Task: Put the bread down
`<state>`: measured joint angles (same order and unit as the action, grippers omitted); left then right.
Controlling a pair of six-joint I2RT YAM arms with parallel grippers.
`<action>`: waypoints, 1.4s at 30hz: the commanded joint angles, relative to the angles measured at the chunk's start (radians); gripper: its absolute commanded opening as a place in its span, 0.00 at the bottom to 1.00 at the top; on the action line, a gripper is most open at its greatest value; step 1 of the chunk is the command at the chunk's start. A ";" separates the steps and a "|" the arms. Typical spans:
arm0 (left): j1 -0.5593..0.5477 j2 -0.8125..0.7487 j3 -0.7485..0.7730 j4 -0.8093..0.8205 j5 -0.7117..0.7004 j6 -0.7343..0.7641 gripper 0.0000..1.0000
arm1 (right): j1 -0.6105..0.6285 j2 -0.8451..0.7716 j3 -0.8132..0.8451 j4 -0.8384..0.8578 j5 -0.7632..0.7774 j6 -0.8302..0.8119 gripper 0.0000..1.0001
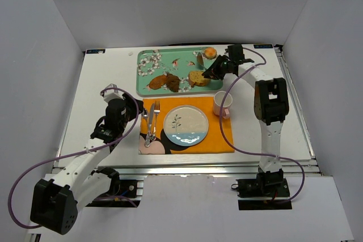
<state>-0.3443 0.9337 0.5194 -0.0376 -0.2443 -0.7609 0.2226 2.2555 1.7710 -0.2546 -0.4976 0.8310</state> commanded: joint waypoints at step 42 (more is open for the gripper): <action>-0.001 -0.010 0.010 0.025 -0.003 -0.006 0.61 | -0.062 0.026 0.171 -0.248 0.030 -0.259 0.00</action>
<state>-0.3443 0.9321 0.5190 -0.0280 -0.2447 -0.7612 0.1722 2.3016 1.9083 -0.4770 -0.4854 0.5865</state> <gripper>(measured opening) 0.608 0.223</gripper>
